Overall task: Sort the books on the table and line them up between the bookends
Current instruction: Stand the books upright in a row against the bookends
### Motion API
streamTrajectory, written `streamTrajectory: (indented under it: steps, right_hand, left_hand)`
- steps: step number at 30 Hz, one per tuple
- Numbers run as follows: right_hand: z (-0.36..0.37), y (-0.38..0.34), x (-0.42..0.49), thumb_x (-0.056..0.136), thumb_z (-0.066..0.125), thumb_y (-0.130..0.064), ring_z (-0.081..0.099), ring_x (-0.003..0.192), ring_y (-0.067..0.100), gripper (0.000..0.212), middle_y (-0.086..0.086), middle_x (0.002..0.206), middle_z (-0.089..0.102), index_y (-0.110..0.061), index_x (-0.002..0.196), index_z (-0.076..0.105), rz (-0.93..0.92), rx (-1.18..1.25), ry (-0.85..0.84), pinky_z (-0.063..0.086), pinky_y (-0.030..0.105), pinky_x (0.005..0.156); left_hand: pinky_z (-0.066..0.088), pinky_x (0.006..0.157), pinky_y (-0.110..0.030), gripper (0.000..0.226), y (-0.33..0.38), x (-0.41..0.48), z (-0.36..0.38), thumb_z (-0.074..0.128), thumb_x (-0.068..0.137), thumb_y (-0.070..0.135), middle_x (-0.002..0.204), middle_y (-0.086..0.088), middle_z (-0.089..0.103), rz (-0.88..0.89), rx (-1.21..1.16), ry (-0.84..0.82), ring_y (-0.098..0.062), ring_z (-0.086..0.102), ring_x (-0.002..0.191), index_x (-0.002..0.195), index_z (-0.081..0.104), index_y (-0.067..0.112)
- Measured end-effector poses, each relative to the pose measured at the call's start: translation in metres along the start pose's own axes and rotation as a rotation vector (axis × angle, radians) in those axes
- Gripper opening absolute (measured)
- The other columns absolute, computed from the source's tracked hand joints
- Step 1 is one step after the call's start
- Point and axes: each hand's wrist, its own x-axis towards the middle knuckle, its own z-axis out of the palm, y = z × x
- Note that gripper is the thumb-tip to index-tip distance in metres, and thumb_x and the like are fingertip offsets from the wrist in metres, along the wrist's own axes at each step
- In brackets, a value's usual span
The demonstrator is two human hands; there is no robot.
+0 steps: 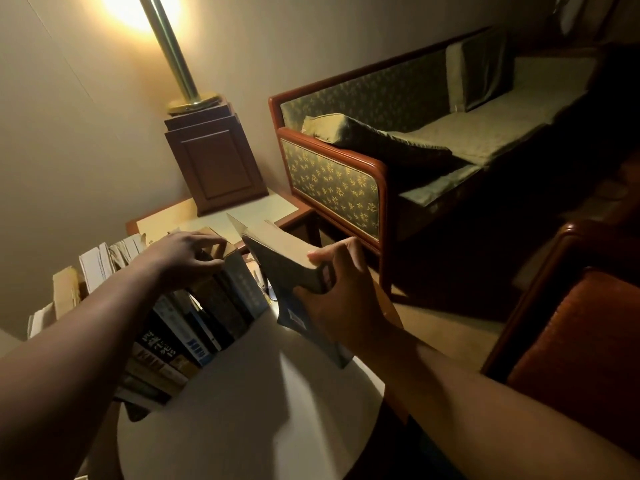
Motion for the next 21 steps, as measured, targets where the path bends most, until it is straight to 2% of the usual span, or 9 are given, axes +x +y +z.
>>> streamTrajectory:
  steps: [3,6,8,10,12,14,17,18,21]
  right_hand:
    - [0.010,0.009,-0.012,0.069,0.089,-0.026,0.051,0.091,0.002,0.059,0.009,0.113,0.051,-0.024,0.108,0.045,0.016,-0.016,0.009,0.043,-0.002,0.067]
    - [0.016,0.009,-0.018,0.071,0.088,-0.033,0.054,0.095,0.006,0.063,0.008,0.115,0.051,-0.025,0.112,0.041,0.019,0.001,-0.053,0.047,0.003,0.065]
    - [0.019,0.008,-0.020,0.072,0.086,-0.041,0.059,0.097,0.011,0.070,0.006,0.119,0.053,-0.028,0.120,0.037,0.013,-0.006,-0.155,0.052,0.011,0.068]
    - [0.020,0.007,-0.021,0.075,0.081,-0.049,0.060,0.110,0.012,0.082,-0.001,0.131,0.054,-0.032,0.137,0.029,0.086,0.017,-0.323,0.058,0.021,0.078]
    - [0.022,0.009,-0.025,0.082,0.076,-0.047,0.062,0.111,0.010,0.077,-0.005,0.130,0.059,-0.028,0.143,0.032,0.091,0.058,-0.423,0.052,0.010,0.079]
    - [0.025,0.013,-0.029,0.086,0.074,-0.044,0.066,0.107,0.012,0.060,-0.001,0.119,0.067,-0.017,0.134,0.049,0.034,0.027,-0.359,0.049,0.004,0.074]
    - [0.029,0.011,-0.031,0.084,0.077,-0.045,0.068,0.107,0.012,0.057,-0.001,0.116,0.069,-0.016,0.127,0.055,0.096,0.029,-0.289,0.058,0.017,0.073]
    - [0.029,0.012,-0.030,0.082,0.078,-0.046,0.068,0.105,0.009,0.057,-0.003,0.113,0.070,-0.016,0.125,0.057,0.103,0.022,-0.258,0.058,0.016,0.071]
    - [0.024,0.002,-0.018,0.080,0.076,-0.050,0.066,0.091,-0.003,0.038,-0.019,0.095,0.068,-0.031,0.109,0.059,0.180,0.020,-0.231,0.056,0.017,0.073]
  left_hand:
    - [0.054,0.092,-0.039,0.056,0.000,0.001,0.001,0.068,0.085,0.051,0.136,-0.003,0.056,0.005,0.007,0.009,-0.021,0.056,0.117,0.137,0.051,0.041]
    - [0.053,0.091,-0.035,0.055,-0.001,0.002,0.000,0.068,0.084,0.052,0.136,0.000,0.057,0.021,0.014,0.010,-0.019,0.056,0.116,0.136,0.052,0.040]
    - [0.051,0.093,-0.034,0.055,-0.003,0.004,0.000,0.069,0.084,0.051,0.139,0.003,0.056,0.045,0.026,0.001,-0.015,0.057,0.114,0.136,0.054,0.040]
    - [0.050,0.096,-0.035,0.054,-0.001,0.004,-0.002,0.070,0.086,0.040,0.141,0.002,0.054,0.059,0.044,-0.009,-0.015,0.057,0.113,0.137,0.054,0.037]
    - [0.050,0.099,-0.037,0.054,-0.001,0.004,-0.002,0.070,0.088,0.036,0.141,-0.001,0.054,0.060,0.062,-0.010,-0.020,0.056,0.117,0.139,0.053,0.034]
    - [0.050,0.099,-0.039,0.055,-0.001,0.003,-0.002,0.069,0.088,0.038,0.141,-0.002,0.054,0.055,0.082,-0.009,-0.022,0.054,0.120,0.139,0.051,0.036]
    - [0.050,0.100,-0.039,0.056,-0.002,0.002,-0.002,0.067,0.088,0.044,0.142,0.000,0.053,0.059,0.115,-0.012,-0.020,0.053,0.120,0.140,0.049,0.038]
    - [0.049,0.101,-0.040,0.056,-0.002,0.002,-0.002,0.066,0.088,0.048,0.143,0.001,0.052,0.058,0.121,-0.010,-0.021,0.052,0.122,0.141,0.048,0.038]
    - [0.048,0.102,-0.042,0.058,-0.003,0.002,-0.002,0.065,0.086,0.055,0.143,0.002,0.051,0.045,0.108,0.002,-0.020,0.052,0.122,0.139,0.050,0.037]
